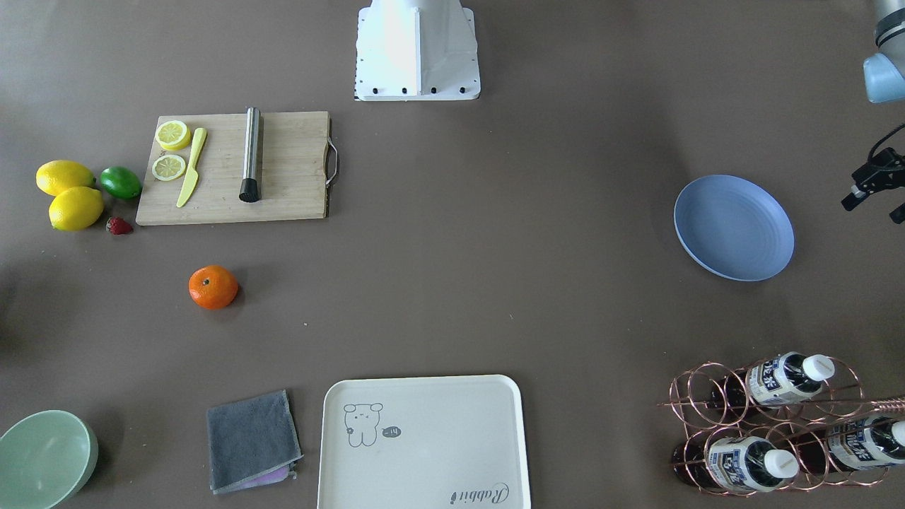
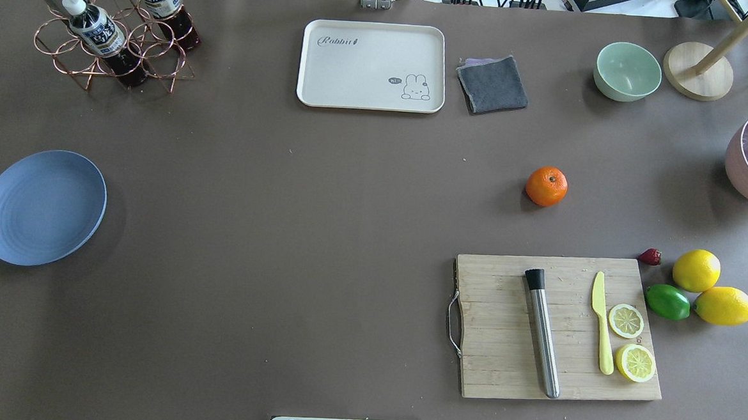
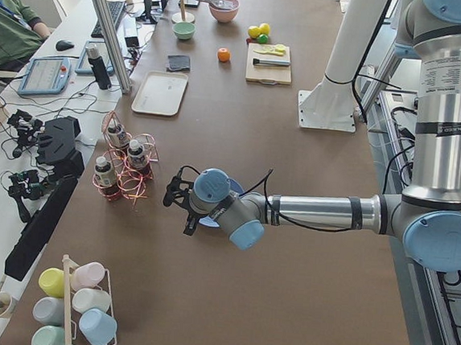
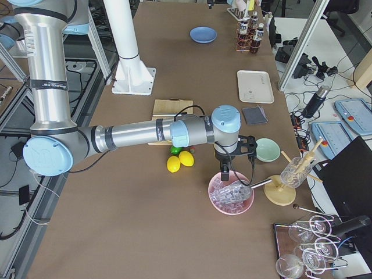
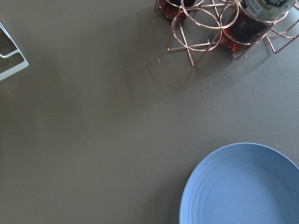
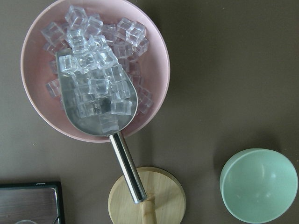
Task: Pick orange to plate
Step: 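Move the left gripper toward the blue plate while the right gripper nears the orange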
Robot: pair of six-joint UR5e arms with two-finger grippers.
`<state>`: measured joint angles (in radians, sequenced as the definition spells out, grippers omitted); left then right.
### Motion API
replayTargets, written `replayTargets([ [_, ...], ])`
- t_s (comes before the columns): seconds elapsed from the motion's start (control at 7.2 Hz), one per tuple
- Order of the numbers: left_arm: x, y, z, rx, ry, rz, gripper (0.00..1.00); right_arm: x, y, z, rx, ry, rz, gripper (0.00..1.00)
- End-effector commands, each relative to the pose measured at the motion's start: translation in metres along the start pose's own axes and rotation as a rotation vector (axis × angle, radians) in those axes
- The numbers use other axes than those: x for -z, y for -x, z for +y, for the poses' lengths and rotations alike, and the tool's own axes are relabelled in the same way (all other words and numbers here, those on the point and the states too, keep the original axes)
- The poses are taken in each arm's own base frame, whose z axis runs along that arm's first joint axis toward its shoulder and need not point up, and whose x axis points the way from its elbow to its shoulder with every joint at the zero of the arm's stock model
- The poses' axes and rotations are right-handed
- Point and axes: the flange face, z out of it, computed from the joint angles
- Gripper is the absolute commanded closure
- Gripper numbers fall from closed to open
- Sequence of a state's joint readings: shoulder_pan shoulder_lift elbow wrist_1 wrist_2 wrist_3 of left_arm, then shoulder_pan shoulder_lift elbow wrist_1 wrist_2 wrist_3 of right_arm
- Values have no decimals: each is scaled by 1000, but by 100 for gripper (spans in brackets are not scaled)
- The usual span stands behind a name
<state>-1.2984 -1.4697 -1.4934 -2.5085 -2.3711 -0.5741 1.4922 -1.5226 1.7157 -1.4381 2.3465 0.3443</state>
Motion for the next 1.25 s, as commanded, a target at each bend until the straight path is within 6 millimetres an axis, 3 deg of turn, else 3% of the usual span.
replayTargets([
  [0.0,-57,-13,28,17,-9,-8,2,-16,36,1,-19,-41,-38,0],
  [0.28,-86,-25,47,-13,52,2,2,-19,60,-2,-24,-36,-52,0],
  [0.56,-96,-25,56,-20,84,7,3,-22,73,-5,-26,-34,-54,0],
  [0.69,-96,-22,58,-20,90,6,27,-23,74,-5,-24,-37,-47,0],
  [0.97,-94,-19,64,-36,82,16,99,-23,76,-5,-19,-39,-46,0],
  [1.11,-96,-13,68,-42,75,22,100,-22,77,-5,-17,-40,-47,0],
])
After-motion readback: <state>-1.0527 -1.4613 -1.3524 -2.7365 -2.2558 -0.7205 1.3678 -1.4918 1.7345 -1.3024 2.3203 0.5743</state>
